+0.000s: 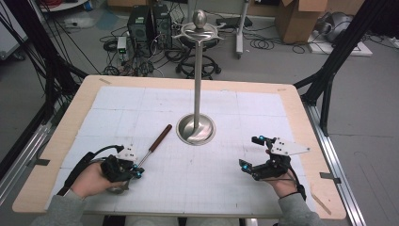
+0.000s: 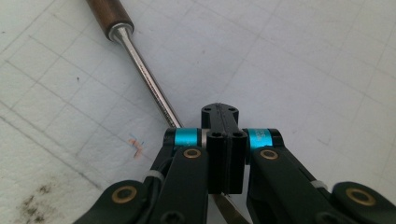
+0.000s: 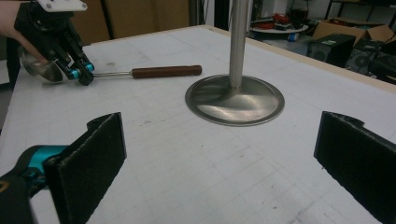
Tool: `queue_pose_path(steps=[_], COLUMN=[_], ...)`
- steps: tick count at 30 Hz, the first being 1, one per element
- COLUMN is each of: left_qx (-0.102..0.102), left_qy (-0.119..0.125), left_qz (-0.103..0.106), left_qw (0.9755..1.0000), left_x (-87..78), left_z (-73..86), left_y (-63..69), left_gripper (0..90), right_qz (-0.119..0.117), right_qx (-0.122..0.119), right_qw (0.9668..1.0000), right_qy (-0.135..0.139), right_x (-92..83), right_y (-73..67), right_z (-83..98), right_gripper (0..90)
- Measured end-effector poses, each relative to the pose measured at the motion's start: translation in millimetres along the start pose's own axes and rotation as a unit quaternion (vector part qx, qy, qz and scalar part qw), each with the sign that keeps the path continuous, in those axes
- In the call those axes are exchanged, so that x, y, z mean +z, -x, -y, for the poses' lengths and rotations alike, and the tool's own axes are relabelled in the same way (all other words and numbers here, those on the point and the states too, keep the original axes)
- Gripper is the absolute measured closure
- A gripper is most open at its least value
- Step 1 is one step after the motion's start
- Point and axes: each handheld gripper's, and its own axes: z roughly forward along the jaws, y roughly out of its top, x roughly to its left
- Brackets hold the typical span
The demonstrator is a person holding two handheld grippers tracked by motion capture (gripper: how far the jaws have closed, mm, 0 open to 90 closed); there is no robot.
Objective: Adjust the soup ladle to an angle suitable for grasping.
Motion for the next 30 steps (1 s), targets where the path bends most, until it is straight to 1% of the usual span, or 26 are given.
queue_pose_path(steps=[1,3,5,8,9,10,11,14,17,21,25,30], left_qx=[0.006,0.006,0.009,0.016,0.022,0.023,0.024,0.019,0.007,-0.006,-0.02,-0.028], left_qy=[-0.006,-0.004,-0.008,-0.009,-0.015,-0.013,-0.016,-0.018,-0.018,-0.027,-0.028,-0.028], left_qz=[0.0,-0.001,-0.001,-0.01,-0.012,-0.014,-0.015,-0.015,-0.014,-0.019,-0.021,-0.023], left_qw=[1.0,1.0,0.9999,0.9998,0.9996,0.9996,0.9995,0.9995,0.9997,0.9994,0.9992,0.9989], left_x=[-1.0,-1.1,-2.2,-3.0,-4.2,-4.4,-5.9,-8.8,-11.4,-15.7,-19.3,-23.8], left_z=[-0.1,0.6,0.9,1.8,2.1,2.8,3.7,6.9,10.4,13.9,18.5,24.4], left_y=[-0.6,-0.5,-0.8,1.9,2.3,2.7,2.4,0.1,-2.9,-8.4,-14.5,-20.5], left_gripper=[89.7,89.8,89.7,89.7,89.7,89.7,89.7,89.7,89.7,89.7,89.7,89.7], right_qz=[0.0,-0.001,0.0,0.0,-0.001,-0.001,0.0,0.0,-0.001,0.0,-0.001,0.0], right_qx=[0.0,0.0,0.0,0.0,0.0,0.0,0.0,-0.002,-0.003,-0.001,-0.001,0.0], right_qw=[1.0,1.0,1.0,1.0,1.0,1.0,1.0,1.0,1.0,1.0,1.0,1.0], right_qy=[0.0,0.0,0.0,0.0,0.0,0.0,0.0,-0.001,-0.002,-0.002,-0.003,-0.003], right_x=[0.0,0.0,-0.1,-0.1,-0.1,-0.1,-0.1,0.1,0.5,0.8,0.5,0.6], right_y=[0.0,0.0,-0.1,-0.1,0.0,0.0,0.0,0.3,0.3,0.3,0.6,0.2], right_z=[0.0,0.0,0.0,0.0,0.0,0.0,0.0,0.1,0.2,0.3,0.5,0.4], right_gripper=[1.2,1.2,1.2,1.2,1.2,1.2,1.2,1.2,1.2,1.2,1.2,1.2])
